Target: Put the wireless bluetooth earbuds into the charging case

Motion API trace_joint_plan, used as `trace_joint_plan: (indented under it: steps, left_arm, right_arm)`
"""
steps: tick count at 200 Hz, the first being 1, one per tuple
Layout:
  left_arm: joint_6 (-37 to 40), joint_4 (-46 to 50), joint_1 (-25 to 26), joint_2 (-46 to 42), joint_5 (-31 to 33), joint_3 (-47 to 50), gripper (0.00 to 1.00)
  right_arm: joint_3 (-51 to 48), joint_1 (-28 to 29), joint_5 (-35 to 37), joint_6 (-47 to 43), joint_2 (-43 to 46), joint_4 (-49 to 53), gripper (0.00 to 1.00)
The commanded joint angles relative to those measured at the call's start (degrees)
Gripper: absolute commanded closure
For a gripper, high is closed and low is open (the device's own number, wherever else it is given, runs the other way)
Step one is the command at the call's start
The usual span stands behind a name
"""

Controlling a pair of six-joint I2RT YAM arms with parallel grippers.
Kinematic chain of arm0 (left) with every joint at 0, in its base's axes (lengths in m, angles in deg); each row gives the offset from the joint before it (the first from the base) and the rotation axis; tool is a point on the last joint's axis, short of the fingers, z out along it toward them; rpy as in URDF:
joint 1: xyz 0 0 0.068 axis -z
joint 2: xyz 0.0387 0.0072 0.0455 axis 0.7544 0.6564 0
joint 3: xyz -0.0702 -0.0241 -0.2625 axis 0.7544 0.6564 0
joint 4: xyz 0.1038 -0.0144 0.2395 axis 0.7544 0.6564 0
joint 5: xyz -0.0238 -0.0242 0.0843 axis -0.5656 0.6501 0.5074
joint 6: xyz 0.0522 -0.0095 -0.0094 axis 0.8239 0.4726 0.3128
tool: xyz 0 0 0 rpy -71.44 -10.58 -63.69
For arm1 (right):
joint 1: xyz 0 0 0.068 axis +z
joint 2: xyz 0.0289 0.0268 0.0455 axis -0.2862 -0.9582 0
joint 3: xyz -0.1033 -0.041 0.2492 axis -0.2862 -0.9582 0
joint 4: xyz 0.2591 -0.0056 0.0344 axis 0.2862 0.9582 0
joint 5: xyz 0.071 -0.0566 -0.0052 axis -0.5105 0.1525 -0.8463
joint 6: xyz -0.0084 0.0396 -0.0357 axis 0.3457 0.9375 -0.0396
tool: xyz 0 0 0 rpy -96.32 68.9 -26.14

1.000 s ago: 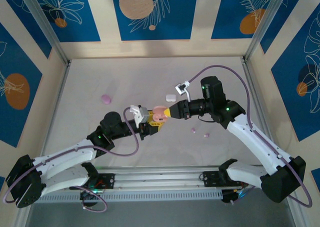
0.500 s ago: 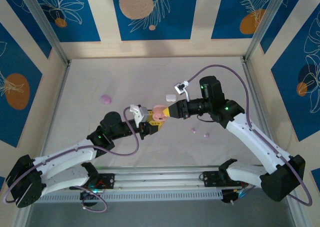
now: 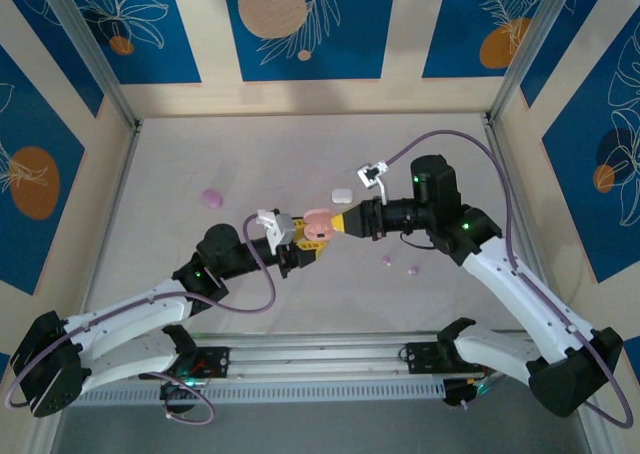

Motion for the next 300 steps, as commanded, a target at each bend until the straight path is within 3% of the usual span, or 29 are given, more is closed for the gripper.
trace_joint_plan:
  steps: [1, 136, 300]
  left_arm:
    - [1.37, -3.38, 0.25, -0.77, 0.06, -0.92, 0.69]
    - [1.55, -5.27, 0.25, 0.25, -1.5, -1.2, 0.69]
    - [1.38, -6.34, 0.24, 0.35, 0.79, -1.05, 0.69]
  right_arm:
    - [-0.85, -0.16, 0.01, 0.28, 1.39, -1.89, 0.79]
    - [-1.19, 2.11, -0.84, 2.61, -1.62, -5.94, 0.79]
    - [-1.28, 2.92, 0.31, 0.7, -2.64, -3.51, 0.78]
